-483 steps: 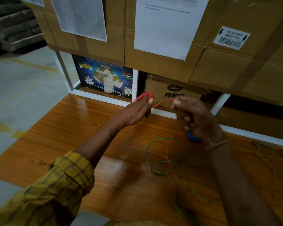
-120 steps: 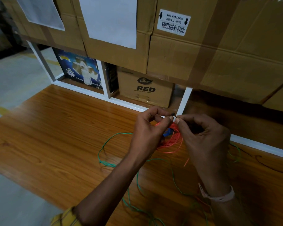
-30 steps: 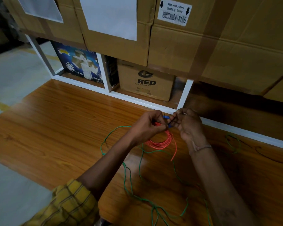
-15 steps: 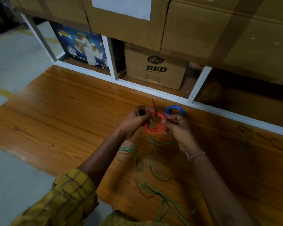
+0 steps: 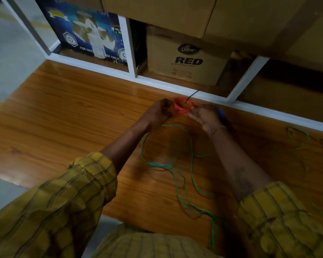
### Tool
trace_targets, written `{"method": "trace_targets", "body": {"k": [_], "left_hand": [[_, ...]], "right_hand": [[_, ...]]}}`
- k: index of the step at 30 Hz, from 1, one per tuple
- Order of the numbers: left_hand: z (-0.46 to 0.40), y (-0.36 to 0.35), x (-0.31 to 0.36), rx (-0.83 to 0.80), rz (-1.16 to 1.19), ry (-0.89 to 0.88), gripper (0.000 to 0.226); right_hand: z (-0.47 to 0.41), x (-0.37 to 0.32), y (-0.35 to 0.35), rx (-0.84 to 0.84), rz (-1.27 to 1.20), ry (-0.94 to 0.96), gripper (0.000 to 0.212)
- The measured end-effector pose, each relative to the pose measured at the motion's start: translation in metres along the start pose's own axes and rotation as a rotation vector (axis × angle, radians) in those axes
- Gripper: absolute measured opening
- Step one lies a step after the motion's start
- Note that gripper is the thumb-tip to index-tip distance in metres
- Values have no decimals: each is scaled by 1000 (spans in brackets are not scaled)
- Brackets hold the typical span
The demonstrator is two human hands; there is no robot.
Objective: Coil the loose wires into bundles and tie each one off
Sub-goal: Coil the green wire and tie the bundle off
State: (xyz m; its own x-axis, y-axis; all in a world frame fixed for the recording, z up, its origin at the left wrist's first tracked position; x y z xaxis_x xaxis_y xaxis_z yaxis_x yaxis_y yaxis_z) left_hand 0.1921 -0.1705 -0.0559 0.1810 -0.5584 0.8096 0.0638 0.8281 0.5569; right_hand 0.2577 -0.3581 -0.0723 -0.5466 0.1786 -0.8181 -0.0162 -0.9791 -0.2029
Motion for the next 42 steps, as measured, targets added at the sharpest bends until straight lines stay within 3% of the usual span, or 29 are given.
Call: {"method": "trace_targets", "body": {"k": [3, 6, 11, 17, 22, 26, 29, 32, 38, 42], "left_hand": [[16, -6, -13, -37, -34, -39, 28], [34, -18, -17, -111, -67, -108, 20], [54, -50, 1, -305, -309, -299, 22], [57, -89, 3, -396, -646, -77, 48], [54, -91, 8, -350, -518, -47, 33], [57, -92, 11, -256, -479, -85, 26], [63, -95, 11, -230, -402, -66, 25], [72, -97, 4, -260, -330, -19, 16], [85, -92, 1, -256, -214, 79, 12], [88, -88, 16, -235, 26, 60, 14]], "right_hand": [[18, 7, 25, 52, -24, 21, 17], [54, 11, 62, 63, -50, 53, 34], [108, 26, 125, 157, -1, 68, 32], [134, 50, 177, 258, 62, 123, 29], [148, 62, 192, 236, 265, 165, 15], [164, 89, 166, -127, 711, 176, 12], [171, 111, 143, -237, 1044, 394, 20], [173, 112, 135, -231, 1058, 543, 15], [160, 88, 156, -140, 962, 616, 7], [155, 83, 161, -156, 971, 610, 5]]}}
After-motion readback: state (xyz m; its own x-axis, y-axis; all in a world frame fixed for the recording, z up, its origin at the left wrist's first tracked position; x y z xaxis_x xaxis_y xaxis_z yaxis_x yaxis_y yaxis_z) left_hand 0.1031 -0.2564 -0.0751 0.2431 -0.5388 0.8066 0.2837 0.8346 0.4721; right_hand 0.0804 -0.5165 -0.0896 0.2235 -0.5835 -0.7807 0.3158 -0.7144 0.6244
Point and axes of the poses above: each hand's wrist, its own z-axis away from the middle knuckle, its own y-axis out of the back of the hand, x = y × z, the point moved 4 cm from there along -z, towards the middle knuckle, and after that the axes turned 7 degrees about -z, right-handed, at the moved point
